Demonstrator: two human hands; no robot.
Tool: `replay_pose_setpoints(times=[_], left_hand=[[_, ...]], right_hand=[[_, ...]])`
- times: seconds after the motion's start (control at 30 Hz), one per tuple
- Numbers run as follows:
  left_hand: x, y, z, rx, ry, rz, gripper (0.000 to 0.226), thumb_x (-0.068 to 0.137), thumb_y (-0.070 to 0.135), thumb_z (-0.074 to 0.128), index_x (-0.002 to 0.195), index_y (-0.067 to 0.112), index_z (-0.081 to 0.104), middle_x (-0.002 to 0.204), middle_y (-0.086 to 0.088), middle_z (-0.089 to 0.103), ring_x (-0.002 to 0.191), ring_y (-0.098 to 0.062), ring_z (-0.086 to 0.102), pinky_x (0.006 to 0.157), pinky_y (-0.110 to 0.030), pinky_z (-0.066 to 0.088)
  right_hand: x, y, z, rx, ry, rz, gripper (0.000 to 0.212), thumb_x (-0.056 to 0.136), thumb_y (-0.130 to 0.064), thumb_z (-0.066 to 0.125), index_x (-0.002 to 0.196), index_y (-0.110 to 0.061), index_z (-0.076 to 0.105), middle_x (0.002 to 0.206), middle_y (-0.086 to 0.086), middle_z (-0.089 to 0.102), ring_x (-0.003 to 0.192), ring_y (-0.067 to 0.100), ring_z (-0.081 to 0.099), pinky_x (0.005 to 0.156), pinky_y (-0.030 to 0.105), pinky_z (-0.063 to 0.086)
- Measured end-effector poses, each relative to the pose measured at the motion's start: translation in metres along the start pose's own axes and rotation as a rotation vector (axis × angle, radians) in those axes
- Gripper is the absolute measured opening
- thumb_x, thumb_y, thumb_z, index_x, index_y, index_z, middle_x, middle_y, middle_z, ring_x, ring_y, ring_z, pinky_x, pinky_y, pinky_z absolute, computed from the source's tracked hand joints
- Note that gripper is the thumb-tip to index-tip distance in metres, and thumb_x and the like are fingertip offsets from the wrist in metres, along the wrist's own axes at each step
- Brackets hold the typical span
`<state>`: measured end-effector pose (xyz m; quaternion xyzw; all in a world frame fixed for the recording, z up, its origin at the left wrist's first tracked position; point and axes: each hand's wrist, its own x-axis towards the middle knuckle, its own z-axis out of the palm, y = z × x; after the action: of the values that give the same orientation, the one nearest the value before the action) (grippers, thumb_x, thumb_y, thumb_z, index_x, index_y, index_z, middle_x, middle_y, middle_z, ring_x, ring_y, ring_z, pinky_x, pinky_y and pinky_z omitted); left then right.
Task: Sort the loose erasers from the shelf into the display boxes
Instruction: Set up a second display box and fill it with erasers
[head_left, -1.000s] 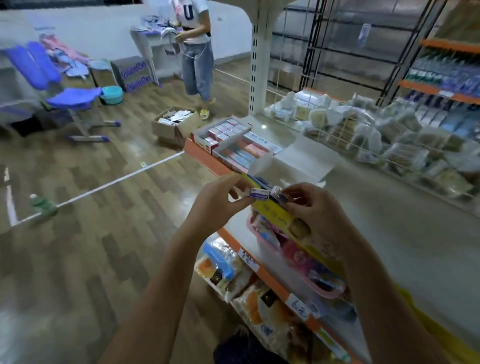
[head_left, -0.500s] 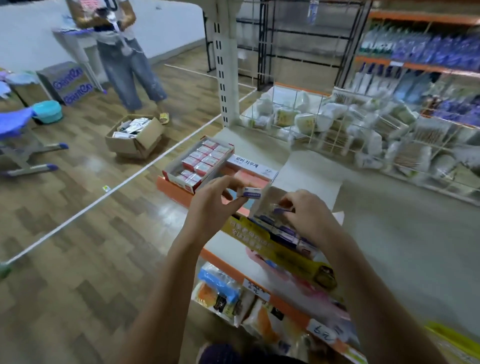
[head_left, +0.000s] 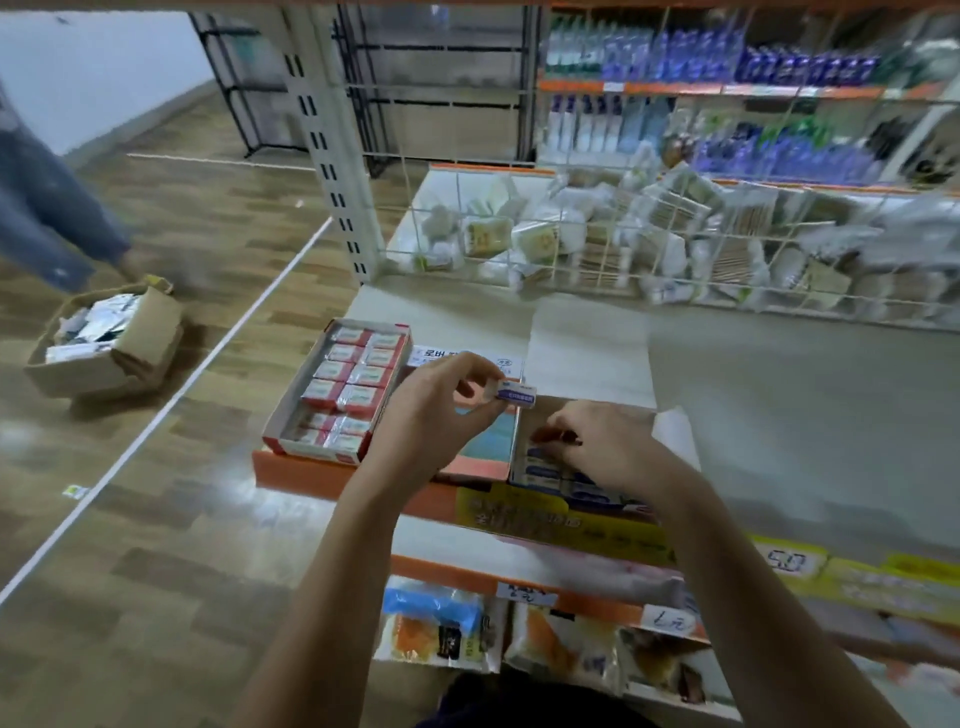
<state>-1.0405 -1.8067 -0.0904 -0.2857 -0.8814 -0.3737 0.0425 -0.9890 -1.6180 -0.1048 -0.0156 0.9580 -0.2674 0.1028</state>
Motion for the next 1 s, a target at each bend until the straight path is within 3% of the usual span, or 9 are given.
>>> replay_pose_setpoints(times=[0.13, 0.3, 0.47, 0.63, 0.77, 0.93, 1.0], left_hand=[[0.011, 0.006, 0.001, 0.052, -0.07, 0.074, 0.019, 0.08, 0.027, 0.071, 0.098, 0.026, 0.064, 0.084, 0.026, 0.05, 0.08, 0.002, 0.048, 0.067, -0.005, 0.034], [0.025, 0.026, 0.01, 0.154, -0.2, 0.193, 0.018, 0.082, 0.028, 0.068, 0.098, 0.025, 0.062, 0.091, 0.015, 0.054, 0.087, -0.008, 0.042, 0.069, -0.018, 0.031], [0.028, 0.053, 0.037, 0.28, -0.354, 0.258, 0.016, 0.082, 0.033, 0.063, 0.095, 0.03, 0.054, 0.095, 0.011, 0.06, 0.092, -0.014, 0.05, 0.075, -0.027, 0.031], [0.027, 0.059, 0.061, 0.438, -0.408, 0.221, 0.014, 0.083, 0.032, 0.059, 0.095, 0.026, 0.055, 0.097, 0.004, 0.065, 0.096, -0.019, 0.05, 0.079, -0.031, 0.032], [0.027, 0.056, 0.063, 0.501, -0.37, 0.151, 0.013, 0.087, 0.029, 0.058, 0.099, 0.026, 0.06, 0.093, 0.0, 0.063, 0.083, -0.017, 0.045, 0.074, -0.028, 0.027], [0.03, 0.05, 0.059, 0.531, -0.465, 0.146, 0.02, 0.087, 0.035, 0.059, 0.105, 0.027, 0.06, 0.1, 0.001, 0.066, 0.1, -0.02, 0.052, 0.084, -0.032, 0.033], [0.031, 0.049, 0.058, 0.518, -0.475, 0.146, 0.02, 0.088, 0.035, 0.058, 0.106, 0.028, 0.061, 0.101, 0.002, 0.066, 0.098, -0.018, 0.051, 0.08, -0.031, 0.032]], right_hand=[[-0.011, -0.003, -0.007, 0.035, 0.019, 0.025, 0.025, 0.094, -0.023, 0.052, 0.117, -0.02, 0.064, 0.115, -0.004, 0.062, 0.097, 0.008, 0.054, 0.078, 0.018, 0.039], [-0.035, 0.012, -0.032, 0.019, 0.288, 0.101, 0.024, 0.091, -0.019, 0.056, 0.112, -0.016, 0.066, 0.105, -0.002, 0.065, 0.085, 0.007, 0.054, 0.07, 0.015, 0.037], [-0.056, 0.033, -0.05, 0.004, 0.451, 0.208, 0.028, 0.088, -0.013, 0.061, 0.115, -0.015, 0.064, 0.105, 0.002, 0.063, 0.086, 0.01, 0.056, 0.077, 0.02, 0.041], [-0.063, 0.046, -0.048, 0.059, 0.437, 0.305, 0.032, 0.088, -0.019, 0.061, 0.119, -0.013, 0.06, 0.106, 0.004, 0.062, 0.088, 0.013, 0.057, 0.079, 0.021, 0.041], [-0.063, 0.049, -0.044, 0.076, 0.391, 0.323, 0.03, 0.09, -0.022, 0.059, 0.118, -0.011, 0.061, 0.106, 0.005, 0.066, 0.091, 0.016, 0.059, 0.08, 0.023, 0.043], [-0.06, 0.047, -0.044, 0.101, 0.361, 0.317, 0.031, 0.091, -0.021, 0.058, 0.12, -0.01, 0.06, 0.108, 0.006, 0.066, 0.099, 0.018, 0.059, 0.086, 0.025, 0.044], [-0.06, 0.047, -0.045, 0.104, 0.355, 0.314, 0.031, 0.091, -0.021, 0.058, 0.119, -0.01, 0.061, 0.108, 0.006, 0.066, 0.099, 0.018, 0.059, 0.086, 0.026, 0.044]])
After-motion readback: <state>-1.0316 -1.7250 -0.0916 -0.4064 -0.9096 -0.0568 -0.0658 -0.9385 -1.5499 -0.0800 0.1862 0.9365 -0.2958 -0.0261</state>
